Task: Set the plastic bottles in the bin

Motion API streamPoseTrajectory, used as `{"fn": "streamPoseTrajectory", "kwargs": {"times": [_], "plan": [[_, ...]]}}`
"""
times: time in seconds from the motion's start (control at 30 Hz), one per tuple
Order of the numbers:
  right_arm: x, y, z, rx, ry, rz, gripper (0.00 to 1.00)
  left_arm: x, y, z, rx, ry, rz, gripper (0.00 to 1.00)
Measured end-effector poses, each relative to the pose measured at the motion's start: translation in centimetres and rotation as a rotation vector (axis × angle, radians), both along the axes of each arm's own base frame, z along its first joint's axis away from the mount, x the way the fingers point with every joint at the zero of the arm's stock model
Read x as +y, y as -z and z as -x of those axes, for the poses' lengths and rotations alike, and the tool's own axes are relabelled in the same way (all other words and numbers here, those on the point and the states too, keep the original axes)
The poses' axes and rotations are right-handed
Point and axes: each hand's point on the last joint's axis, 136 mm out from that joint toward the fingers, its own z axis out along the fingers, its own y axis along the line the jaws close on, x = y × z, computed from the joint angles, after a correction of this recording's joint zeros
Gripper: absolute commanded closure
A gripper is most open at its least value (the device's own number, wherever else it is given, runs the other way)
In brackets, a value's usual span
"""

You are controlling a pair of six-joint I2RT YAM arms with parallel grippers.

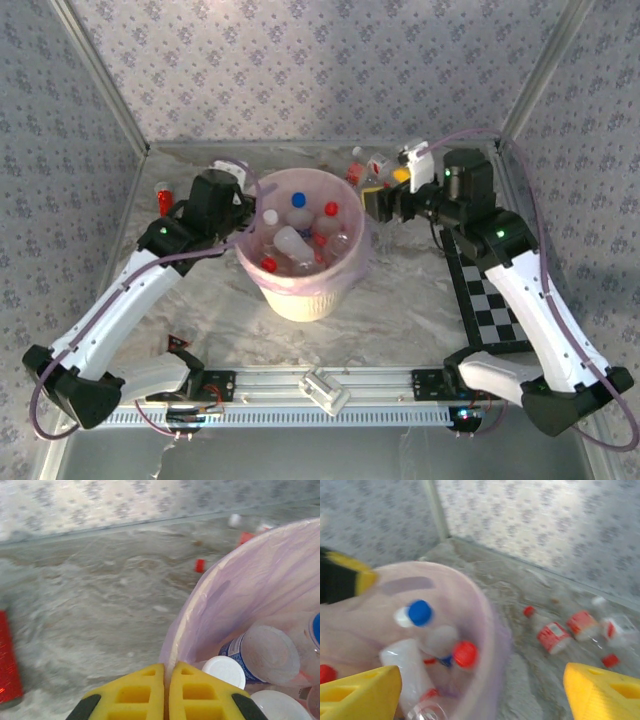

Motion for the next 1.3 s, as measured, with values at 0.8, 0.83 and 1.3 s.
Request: {"fn": "streamPoseTrajectory", "kwargs": {"times": [0.8, 0.83, 1.3], "plan": [[2.8, 21.9, -19.1, 0.388, -0.065, 0.409, 0.0, 7.8, 0.3, -0.5, 0.046, -0.198, 0.067, 1.0], [4.2, 22.5, -19.1, 0.374, -0.1, 0.439, 0.0, 7.7, 0.3, -0.5, 0.047, -0.192, 0.07, 1.0], [8.2, 32.3, -24.8, 0.348, -0.098, 0.68, 0.06, 7.6, 0.2, 0.9, 0.051, -0.155, 0.08, 1.0]]}}
